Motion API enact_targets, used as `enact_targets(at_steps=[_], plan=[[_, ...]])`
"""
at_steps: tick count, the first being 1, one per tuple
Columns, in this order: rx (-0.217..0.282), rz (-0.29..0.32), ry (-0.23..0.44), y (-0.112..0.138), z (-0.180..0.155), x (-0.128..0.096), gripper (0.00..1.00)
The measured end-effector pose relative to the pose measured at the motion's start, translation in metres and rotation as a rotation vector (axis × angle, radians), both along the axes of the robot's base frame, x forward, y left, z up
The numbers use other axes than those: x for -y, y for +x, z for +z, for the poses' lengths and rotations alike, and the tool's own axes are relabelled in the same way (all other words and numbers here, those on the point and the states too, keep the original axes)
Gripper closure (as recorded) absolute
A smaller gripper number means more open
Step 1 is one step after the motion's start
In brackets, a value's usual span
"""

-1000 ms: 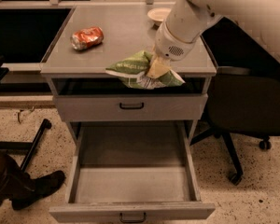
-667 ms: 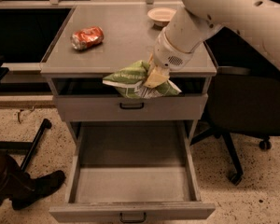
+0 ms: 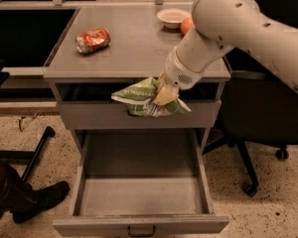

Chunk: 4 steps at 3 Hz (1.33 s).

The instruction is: Place green jalapeno chip bag into middle drawer

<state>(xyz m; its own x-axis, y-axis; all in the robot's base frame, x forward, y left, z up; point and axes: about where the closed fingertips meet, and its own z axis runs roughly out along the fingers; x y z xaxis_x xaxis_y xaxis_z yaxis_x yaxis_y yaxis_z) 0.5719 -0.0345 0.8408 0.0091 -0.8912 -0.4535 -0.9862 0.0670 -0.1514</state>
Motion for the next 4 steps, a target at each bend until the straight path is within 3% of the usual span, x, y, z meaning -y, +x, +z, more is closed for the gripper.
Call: enact_targets(at_steps=[1, 2, 3, 4], plan=[[-0.043, -0.044, -0.009, -0.005, -0.056, 0.005, 1.0], [-0.141, -0.094, -0.024, -0.011, -0.131, 0.01, 1.0], [-0.141, -0.094, -0.024, -0.011, -0.131, 0.01, 1.0], [-0.201, -0.092, -0.008, -0.02, -0.173, 0.017, 1.0]])
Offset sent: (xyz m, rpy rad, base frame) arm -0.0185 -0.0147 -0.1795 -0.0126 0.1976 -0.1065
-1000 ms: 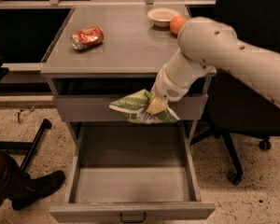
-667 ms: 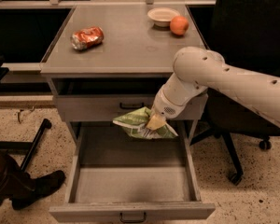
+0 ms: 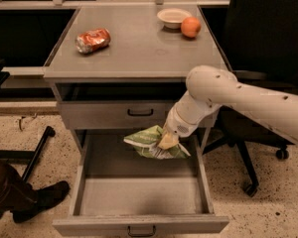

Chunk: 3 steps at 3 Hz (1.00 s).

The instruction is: Place green jalapeno chip bag into middle drawer

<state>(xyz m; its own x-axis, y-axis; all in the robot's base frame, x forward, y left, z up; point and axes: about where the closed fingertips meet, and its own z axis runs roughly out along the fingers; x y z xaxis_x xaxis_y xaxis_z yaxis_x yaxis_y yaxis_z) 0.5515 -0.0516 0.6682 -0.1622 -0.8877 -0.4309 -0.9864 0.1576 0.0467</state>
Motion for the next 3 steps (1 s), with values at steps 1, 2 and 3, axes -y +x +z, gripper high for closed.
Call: enact_targets(at_steps=[1, 2, 3], plan=[[-0.066, -0.018, 0.087, -0.018, -0.059, 0.008, 1.0], [-0.081, -0.03, 0.146, -0.029, -0.097, 0.012, 1.0], [-0.008, -0.049, 0.204, -0.031, -0.103, 0.015, 1.0]])
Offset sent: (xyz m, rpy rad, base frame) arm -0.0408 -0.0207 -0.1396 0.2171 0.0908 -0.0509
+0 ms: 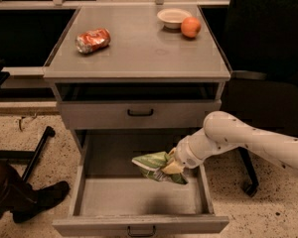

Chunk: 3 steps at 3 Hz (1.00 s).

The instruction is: Place green jalapeno chip bag into middle drawer

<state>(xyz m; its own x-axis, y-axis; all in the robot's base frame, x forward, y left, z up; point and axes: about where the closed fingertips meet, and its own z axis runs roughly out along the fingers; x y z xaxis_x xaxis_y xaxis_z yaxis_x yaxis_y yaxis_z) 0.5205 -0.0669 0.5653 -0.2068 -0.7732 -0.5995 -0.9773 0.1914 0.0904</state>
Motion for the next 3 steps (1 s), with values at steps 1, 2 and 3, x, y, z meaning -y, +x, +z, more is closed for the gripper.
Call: enact_targets(at_steps=[1, 2, 3], plan=[[0.0, 0.0, 0.0, 0.0, 0.0, 0.0, 1.0], [-0.012, 0.014, 0.028, 0.0, -0.016, -0.006, 1.0], [-0.028, 0.056, 0.053, 0.006, -0.065, -0.027, 1.0]])
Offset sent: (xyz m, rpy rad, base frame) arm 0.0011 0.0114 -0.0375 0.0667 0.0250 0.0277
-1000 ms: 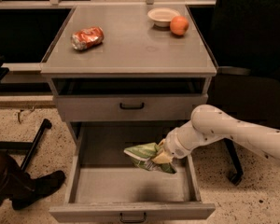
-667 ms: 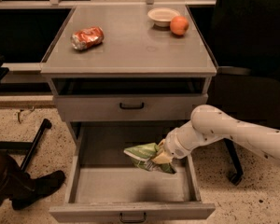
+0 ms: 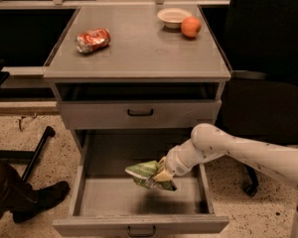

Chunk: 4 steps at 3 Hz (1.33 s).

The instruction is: Place green jalapeno chip bag into middle drawer

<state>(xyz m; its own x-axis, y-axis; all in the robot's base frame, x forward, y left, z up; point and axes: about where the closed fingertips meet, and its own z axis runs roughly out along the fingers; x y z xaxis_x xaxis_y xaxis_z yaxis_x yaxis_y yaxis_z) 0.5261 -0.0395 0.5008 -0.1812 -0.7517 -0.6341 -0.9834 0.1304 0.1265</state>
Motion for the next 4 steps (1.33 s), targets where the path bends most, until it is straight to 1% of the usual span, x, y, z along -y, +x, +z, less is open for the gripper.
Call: enact_targets(at_steps=[1, 2, 3, 4], plan=[[-0.003, 0.017, 0.01, 0.005, -0.044, -0.021, 1.0], [0.028, -0.005, -0.01, 0.009, -0.067, -0.032, 1.0], [0.025, -0.066, -0.028, 0.013, -0.086, -0.032, 1.0], [0.004, -0.06, -0.002, 0.019, -0.105, -0.038, 1.0]])
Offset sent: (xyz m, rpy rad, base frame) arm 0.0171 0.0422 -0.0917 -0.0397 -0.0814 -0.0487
